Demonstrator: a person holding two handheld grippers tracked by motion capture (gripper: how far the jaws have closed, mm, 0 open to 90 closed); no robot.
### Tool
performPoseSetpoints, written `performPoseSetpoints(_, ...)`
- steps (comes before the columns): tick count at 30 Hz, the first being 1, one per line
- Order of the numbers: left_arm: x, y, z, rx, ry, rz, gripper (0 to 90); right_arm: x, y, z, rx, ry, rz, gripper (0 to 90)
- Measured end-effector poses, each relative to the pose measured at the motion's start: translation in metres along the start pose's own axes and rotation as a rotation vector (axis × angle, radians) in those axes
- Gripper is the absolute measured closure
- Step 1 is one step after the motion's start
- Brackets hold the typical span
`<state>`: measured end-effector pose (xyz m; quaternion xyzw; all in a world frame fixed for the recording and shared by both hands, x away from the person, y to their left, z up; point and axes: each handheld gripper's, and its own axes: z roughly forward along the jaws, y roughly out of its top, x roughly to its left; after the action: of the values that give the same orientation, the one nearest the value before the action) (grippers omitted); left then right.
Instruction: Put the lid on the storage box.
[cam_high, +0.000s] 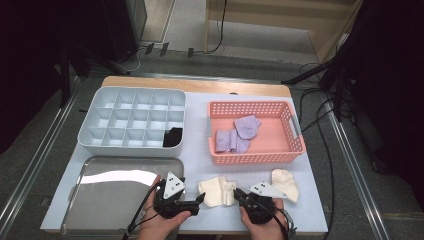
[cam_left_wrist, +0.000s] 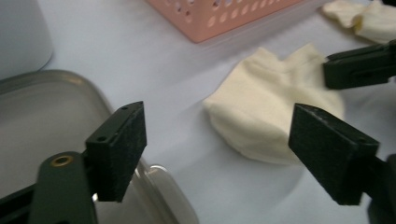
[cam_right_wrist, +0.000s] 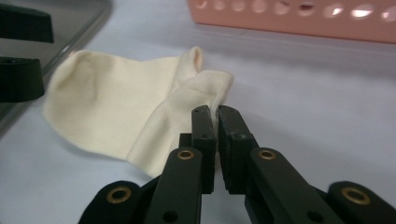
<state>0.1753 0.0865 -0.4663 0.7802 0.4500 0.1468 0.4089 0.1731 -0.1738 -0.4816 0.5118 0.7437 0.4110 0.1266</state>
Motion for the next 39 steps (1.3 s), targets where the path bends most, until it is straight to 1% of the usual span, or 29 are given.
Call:
performPoseSetpoints(1, 0.000, 0.000, 0.000, 0.007, -0.006, 0.002, 25.5, -0.003, 0.000, -0.001, -0.004, -0.015, 0.005, 86.4)
performPoseSetpoints(2, 0.000, 0.000, 0.001, 0.008, -0.011, 0.003, 28.7, -0.006, 0.000, -0.001, -0.004, -0.013, 0.016, 86.1)
performPoseSetpoints(3, 0.000, 0.000, 0.001, 0.012, -0.011, 0.002, 32.5, -0.008, 0.000, -0.001, -0.007, -0.017, 0.018, 86.0)
performPoseSetpoints(4, 0.001, 0.000, 0.001, 0.019, -0.001, 0.004, 36.4, -0.009, -0.001, -0.001, -0.007, -0.026, 0.018, 85.7)
performPoseSetpoints(5, 0.001, 0.000, 0.002, 0.020, 0.009, -0.007, 40.2, -0.009, -0.001, -0.001, -0.004, -0.037, 0.012, 85.4)
performPoseSetpoints(7, 0.005, 0.000, 0.001, 0.021, 0.001, -0.030, 43.2, -0.009, -0.001, -0.001, -0.012, -0.073, -0.015, 84.7)
performPoseSetpoints(8, 0.007, 0.000, 0.000, 0.007, -0.006, -0.037, 43.4, -0.009, -0.001, -0.001, -0.013, -0.082, -0.015, 84.1)
performPoseSetpoints(10, 0.008, 0.001, -0.002, -0.028, -0.013, -0.056, 41.5, -0.011, -0.001, -0.002, -0.026, -0.064, -0.003, 82.0)
performPoseSetpoints(12, 0.006, 0.002, -0.003, -0.049, -0.030, -0.068, 39.0, -0.012, -0.001, -0.002, -0.043, -0.051, 0.018, 81.6)
performPoseSetpoints(14, 0.002, 0.003, -0.002, -0.059, -0.038, -0.067, 37.4, -0.012, -0.001, -0.002, -0.048, -0.043, 0.024, 81.9)
performPoseSetpoints(17, -0.006, 0.003, 0.005, -0.040, -0.055, -0.047, 35.5, -0.010, -0.001, 0.001, -0.029, -0.027, 0.012, 82.8)
performPoseSetpoints(18, -0.008, 0.004, 0.007, -0.029, -0.060, -0.047, 35.5, -0.010, -0.001, 0.001, -0.029, -0.027, 0.012, 82.8)
performPoseSetpoints(19, -0.009, 0.004, 0.010, -0.020, -0.069, -0.048, 35.6, -0.009, -0.001, 0.001, -0.037, -0.017, 0.006, 82.7)
performPoseSetpoints(20, -0.010, 0.005, 0.012, -0.006, -0.073, -0.041, 35.6, -0.009, -0.001, 0.001, -0.037, -0.017, 0.006, 82.7)
performPoseSetpoints(21, -0.012, 0.005, 0.014, 0.007, -0.064, -0.036, 36.4, -0.010, -0.001, 0.000, -0.039, -0.015, 0.006, 82.8)
performPoseSetpoints(22, -0.013, 0.005, 0.015, 0.020, -0.053, -0.022, 39.8, -0.010, -0.001, -0.001, -0.039, -0.017, 0.013, 83.0)
performPoseSetpoints(23, -0.014, 0.005, 0.016, 0.035, -0.063, -0.013, 45.7, -0.012, -0.001, -0.001, -0.043, -0.020, 0.012, 83.2)
performPoseSetpoints(24, -0.014, 0.005, 0.017, 0.048, -0.063, -0.010, 49.3, -0.014, -0.001, -0.003, -0.045, -0.022, 0.018, 83.5)
performPoseSetpoints(26, -0.013, 0.004, 0.018, 0.077, -0.043, 0.008, 60.6, -0.018, -0.001, -0.004, -0.047, -0.032, 0.027, 84.0)
performPoseSetpoints(27, -0.012, 0.003, 0.019, 0.092, -0.044, 0.008, 65.4, -0.020, -0.001, -0.005, -0.044, -0.039, 0.030, 84.1)
performPoseSetpoints(29, -0.009, 0.002, 0.020, 0.106, -0.046, 0.004, 75.9, -0.023, -0.001, -0.005, -0.044, -0.046, 0.037, 85.0)
performPoseSetpoints(30, -0.007, 0.002, 0.021, 0.113, -0.050, 0.000, 80.0, -0.025, -0.001, -0.005, -0.042, -0.051, 0.032, 85.5)
performPoseSetpoints(31, -0.006, 0.002, 0.021, 0.114, -0.057, -0.001, 82.2, -0.026, -0.002, -0.005, -0.035, -0.055, 0.035, 85.6)
performPoseSetpoints(33, -0.005, 0.003, 0.020, 0.115, -0.058, -0.004, 83.2, -0.027, -0.002, -0.005, -0.034, -0.057, 0.033, 85.7)
performPoseSetpoints(35, -0.003, 0.003, 0.020, 0.103, -0.058, -0.016, 80.1, -0.026, -0.002, -0.004, -0.034, -0.061, 0.033, 86.3)
performPoseSetpoints(36, -0.002, 0.004, 0.019, 0.099, -0.065, -0.026, 78.0, -0.026, -0.001, -0.003, -0.035, -0.065, 0.030, 86.5)
performPoseSetpoints(38, 0.001, 0.006, 0.018, 0.092, -0.066, -0.033, 77.7, -0.026, 0.001, -0.003, -0.051, -0.073, 0.023, 86.7)
performPoseSetpoints(39, 0.002, 0.006, 0.019, 0.087, -0.066, -0.036, 79.0, -0.026, 0.003, -0.003, -0.058, -0.073, 0.021, 86.8)
